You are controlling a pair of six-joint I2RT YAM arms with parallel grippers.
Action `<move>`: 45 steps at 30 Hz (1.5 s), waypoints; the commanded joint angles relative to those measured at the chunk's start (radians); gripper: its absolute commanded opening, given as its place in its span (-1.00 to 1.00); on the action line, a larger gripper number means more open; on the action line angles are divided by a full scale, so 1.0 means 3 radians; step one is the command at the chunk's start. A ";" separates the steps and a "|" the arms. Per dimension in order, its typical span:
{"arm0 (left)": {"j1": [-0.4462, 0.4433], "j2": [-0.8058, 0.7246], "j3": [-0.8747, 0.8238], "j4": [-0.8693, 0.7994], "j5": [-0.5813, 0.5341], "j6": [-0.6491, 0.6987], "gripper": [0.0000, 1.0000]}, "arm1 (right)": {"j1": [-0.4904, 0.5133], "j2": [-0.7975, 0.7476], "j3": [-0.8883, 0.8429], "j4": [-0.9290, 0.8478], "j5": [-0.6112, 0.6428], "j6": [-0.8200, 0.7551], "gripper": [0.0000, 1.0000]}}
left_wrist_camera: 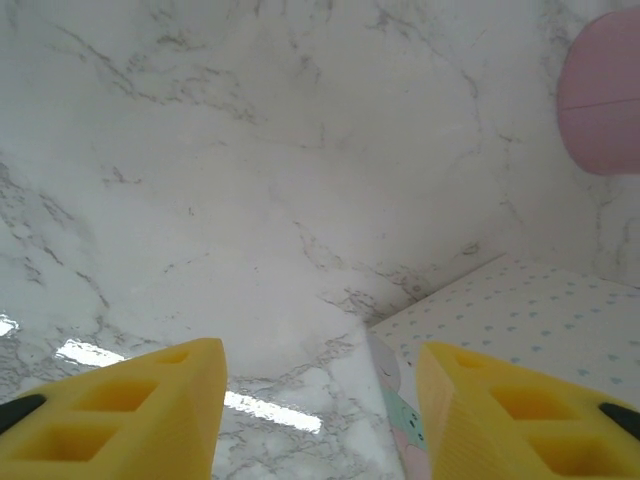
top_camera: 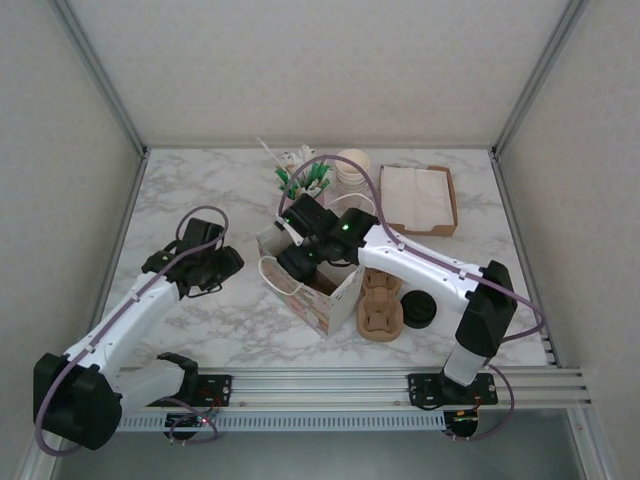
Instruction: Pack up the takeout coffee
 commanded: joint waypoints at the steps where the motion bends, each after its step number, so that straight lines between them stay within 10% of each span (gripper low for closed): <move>1: -0.0037 -0.0116 0.0215 -0.0204 -0.0088 0.0031 0.14 | 0.0036 -0.0199 0.0222 -0.0200 0.0102 0.0124 0.83; 23: -0.0124 0.0836 0.2828 -0.0833 -0.0116 0.1041 0.68 | 0.0035 -0.1846 -0.0218 0.0198 0.0772 0.0650 0.82; 45: -0.0231 0.3007 0.4729 -0.0992 -0.0171 0.1125 0.00 | 0.0037 -0.3022 -0.1344 -0.0155 0.1212 0.1226 0.86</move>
